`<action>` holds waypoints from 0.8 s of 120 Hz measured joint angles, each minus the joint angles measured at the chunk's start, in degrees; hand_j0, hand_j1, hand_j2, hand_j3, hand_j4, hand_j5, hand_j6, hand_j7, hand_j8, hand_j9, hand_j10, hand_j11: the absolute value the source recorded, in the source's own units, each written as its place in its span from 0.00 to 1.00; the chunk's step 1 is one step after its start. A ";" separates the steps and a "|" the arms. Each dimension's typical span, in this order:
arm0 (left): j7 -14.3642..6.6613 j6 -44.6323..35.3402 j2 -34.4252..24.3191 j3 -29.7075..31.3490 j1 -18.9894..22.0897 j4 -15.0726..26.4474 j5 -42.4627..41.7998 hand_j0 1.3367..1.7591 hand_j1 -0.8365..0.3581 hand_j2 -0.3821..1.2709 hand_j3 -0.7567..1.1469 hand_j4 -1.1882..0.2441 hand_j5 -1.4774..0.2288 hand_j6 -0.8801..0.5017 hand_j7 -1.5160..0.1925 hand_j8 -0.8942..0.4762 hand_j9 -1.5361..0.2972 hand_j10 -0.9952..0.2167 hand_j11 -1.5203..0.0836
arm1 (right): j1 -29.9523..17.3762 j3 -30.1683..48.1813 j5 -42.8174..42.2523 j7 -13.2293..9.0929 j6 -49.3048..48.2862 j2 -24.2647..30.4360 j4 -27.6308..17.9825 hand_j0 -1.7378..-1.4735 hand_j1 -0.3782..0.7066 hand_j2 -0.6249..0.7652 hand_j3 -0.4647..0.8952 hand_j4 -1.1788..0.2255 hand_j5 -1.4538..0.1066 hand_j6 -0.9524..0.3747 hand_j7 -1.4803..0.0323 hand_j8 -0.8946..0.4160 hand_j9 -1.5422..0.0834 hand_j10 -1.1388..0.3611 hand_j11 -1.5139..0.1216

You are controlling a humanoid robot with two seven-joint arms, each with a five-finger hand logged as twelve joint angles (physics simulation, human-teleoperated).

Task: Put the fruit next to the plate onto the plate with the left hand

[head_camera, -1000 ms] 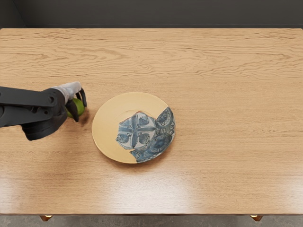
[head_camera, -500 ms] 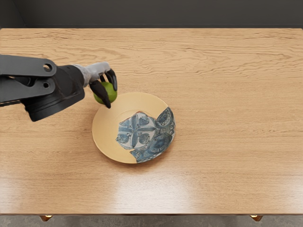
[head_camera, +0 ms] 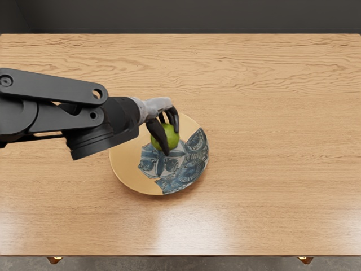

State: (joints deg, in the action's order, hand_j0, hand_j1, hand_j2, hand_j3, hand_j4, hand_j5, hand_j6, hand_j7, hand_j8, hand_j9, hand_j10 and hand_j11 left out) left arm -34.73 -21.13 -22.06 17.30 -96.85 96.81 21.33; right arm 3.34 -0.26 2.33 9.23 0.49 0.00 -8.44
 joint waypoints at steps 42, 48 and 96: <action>-0.20 -0.28 -0.09 -0.06 -0.09 -0.20 -0.06 0.75 0.51 0.43 0.40 0.45 0.39 0.36 0.44 0.40 0.41 0.43 0.46 | 0.00 -0.02 -0.02 0.00 0.00 0.00 0.00 0.30 0.05 0.45 0.34 0.82 0.91 0.70 0.96 0.67 0.93 0.74 0.91; -0.23 -0.29 -0.29 -0.06 -0.13 -0.22 -0.16 0.75 0.55 0.39 0.40 0.49 0.45 0.38 0.49 0.41 0.47 0.46 0.52 | 0.00 -0.02 -0.02 0.01 -0.01 0.00 0.00 0.30 0.05 0.45 0.34 0.82 0.91 0.70 0.96 0.67 0.93 0.74 0.91; -0.26 0.25 -3.20 -3.07 0.09 -1.51 -0.38 0.76 0.72 0.28 0.40 0.63 0.65 0.45 0.67 0.46 0.64 0.60 0.72 | 0.00 -0.08 -0.05 0.08 -0.02 0.00 0.00 0.30 0.05 0.45 0.34 0.82 0.91 0.70 0.96 0.67 0.93 0.74 0.91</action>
State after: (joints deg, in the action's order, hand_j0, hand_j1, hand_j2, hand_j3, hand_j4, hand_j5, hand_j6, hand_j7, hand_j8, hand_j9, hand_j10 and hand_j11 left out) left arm -35.00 -20.88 -25.26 14.23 -96.77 95.30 20.95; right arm 3.34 -0.34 2.29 9.31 0.47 0.00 -8.44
